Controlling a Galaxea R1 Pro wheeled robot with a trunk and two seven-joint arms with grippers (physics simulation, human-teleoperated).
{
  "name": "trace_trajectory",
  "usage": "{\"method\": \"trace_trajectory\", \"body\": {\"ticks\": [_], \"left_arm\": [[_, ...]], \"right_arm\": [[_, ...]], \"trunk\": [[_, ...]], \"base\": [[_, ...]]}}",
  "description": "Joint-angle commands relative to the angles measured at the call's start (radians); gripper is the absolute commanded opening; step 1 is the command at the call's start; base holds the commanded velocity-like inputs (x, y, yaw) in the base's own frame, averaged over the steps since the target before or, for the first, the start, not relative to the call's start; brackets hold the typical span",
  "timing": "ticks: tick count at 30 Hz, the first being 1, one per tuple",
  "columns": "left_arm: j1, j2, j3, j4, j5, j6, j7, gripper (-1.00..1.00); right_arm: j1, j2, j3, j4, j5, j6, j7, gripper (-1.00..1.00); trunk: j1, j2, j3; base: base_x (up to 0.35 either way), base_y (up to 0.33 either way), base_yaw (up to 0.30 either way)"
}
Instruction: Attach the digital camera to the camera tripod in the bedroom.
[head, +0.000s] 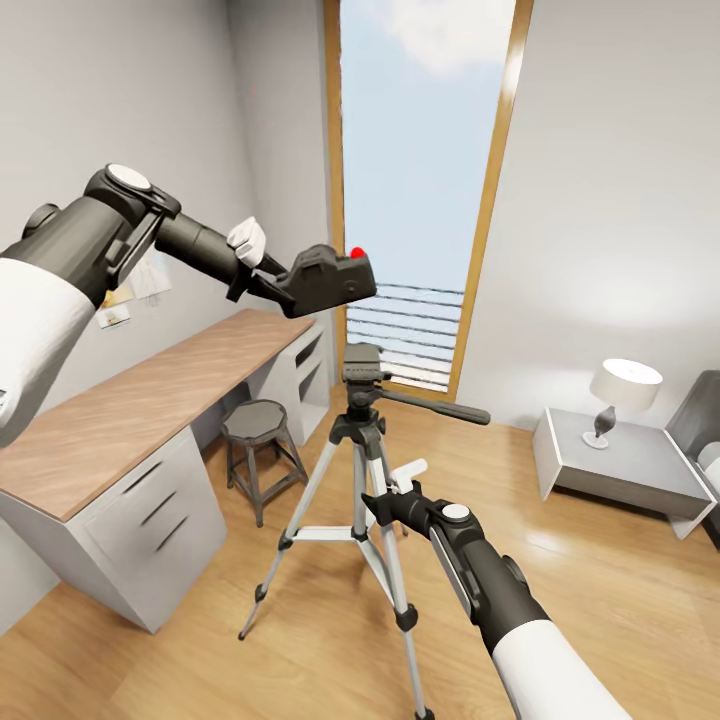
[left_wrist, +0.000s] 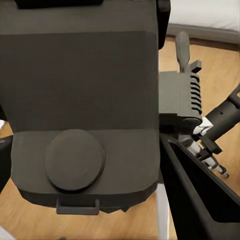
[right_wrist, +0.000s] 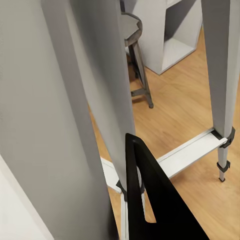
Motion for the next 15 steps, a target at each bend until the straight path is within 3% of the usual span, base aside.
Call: {"method": "trace_trajectory", "body": {"ticks": [1, 9, 15], "left_arm": [[-0.002, 0.0, -0.004, -0.003, 0.001, 0.006, -0.005, -1.0], [-0.016, -0.002, -0.003, -0.051, 0.041, 0.008, -0.01, -1.0], [-0.034, -0.007, -0.001, -0.061, 0.05, 0.014, -0.011, -1.0]], "right_arm": [[-0.001, 0.001, -0.001, -0.002, 0.006, 0.004, 0.006, -1.0], [-0.001, 0.001, -0.001, -0.002, 0.006, 0.004, 0.006, -1.0], [-0.001, 0.0, 0.0, -0.003, 0.008, 0.004, 0.005, -1.0]], "trunk": [[0.001, -0.002, -0.002], [0.001, -0.002, -0.002], [0.001, -0.002, -0.002]], "base": [[0.0, 0.0, 0.0], [0.0, 0.0, 0.0], [0.0, 0.0, 0.0]]}}
